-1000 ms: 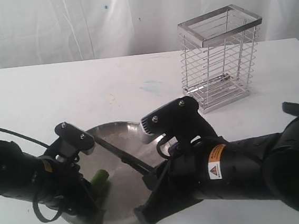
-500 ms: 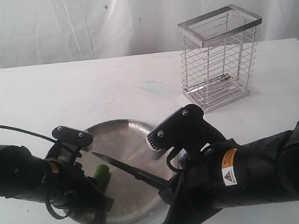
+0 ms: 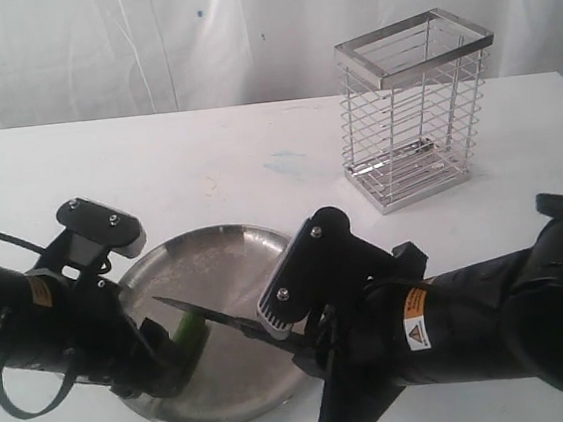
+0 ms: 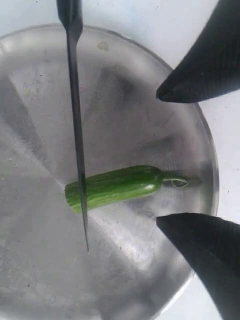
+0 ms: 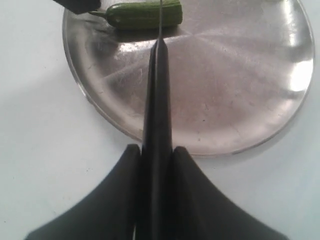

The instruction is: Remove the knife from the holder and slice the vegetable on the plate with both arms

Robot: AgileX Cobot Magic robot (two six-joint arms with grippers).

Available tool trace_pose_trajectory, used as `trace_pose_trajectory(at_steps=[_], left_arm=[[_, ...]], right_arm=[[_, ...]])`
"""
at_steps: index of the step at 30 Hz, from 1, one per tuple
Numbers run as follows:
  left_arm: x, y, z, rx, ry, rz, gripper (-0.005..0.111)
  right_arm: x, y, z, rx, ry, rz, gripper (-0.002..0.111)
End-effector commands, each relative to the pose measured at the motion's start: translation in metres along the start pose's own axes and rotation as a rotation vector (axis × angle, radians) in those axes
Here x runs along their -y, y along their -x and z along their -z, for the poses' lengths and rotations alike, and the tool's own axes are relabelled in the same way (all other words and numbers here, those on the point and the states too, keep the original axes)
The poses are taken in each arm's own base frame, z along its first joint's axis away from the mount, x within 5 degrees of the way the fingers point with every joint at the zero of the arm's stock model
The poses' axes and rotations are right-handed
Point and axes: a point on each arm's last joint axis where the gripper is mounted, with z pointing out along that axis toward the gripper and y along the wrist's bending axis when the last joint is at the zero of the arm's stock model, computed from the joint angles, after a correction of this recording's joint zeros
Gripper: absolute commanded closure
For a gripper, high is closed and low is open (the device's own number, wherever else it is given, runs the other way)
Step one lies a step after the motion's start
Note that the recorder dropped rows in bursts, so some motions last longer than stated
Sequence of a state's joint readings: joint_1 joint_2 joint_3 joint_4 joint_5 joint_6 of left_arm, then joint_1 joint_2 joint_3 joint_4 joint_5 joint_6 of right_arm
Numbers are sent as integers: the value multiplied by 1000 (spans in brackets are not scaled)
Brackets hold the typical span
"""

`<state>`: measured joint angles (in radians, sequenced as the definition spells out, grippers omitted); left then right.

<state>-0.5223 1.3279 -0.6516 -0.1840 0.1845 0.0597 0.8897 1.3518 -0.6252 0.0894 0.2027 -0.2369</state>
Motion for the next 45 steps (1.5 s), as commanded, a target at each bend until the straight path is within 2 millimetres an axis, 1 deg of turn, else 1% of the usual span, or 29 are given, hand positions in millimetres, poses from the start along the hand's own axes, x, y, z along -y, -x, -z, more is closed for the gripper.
trace_pose_trajectory(at_steps=[1, 5, 7, 10, 11, 14, 26, 37, 45], left_arm=[[-1, 0, 9, 12, 13, -27, 40], [-5, 1, 13, 28, 39, -9, 40], [-14, 1, 14, 33, 63, 39, 40], [-28, 0, 16, 31, 96, 84, 40], [-29, 0, 16, 32, 99, 88, 40], [-29, 1, 16, 38, 101, 89, 40], [-30, 2, 16, 48, 102, 89, 41], [-30, 1, 14, 40, 102, 90, 41], [-30, 1, 14, 40, 102, 87, 41]], right_arm=[[3, 4, -9, 10, -12, 20, 108], [4, 9, -17, 3, -13, 32, 108], [7, 13, -21, 6, -19, 31, 108], [15, 9, -27, -13, -37, 20, 108], [16, 8, -29, -21, -39, 15, 108], [18, 6, -32, -35, -40, 15, 108], [17, 3, -31, -70, -31, 12, 108], [17, 5, -31, -49, -36, 13, 108], [17, 9, -22, -17, -42, 14, 108]])
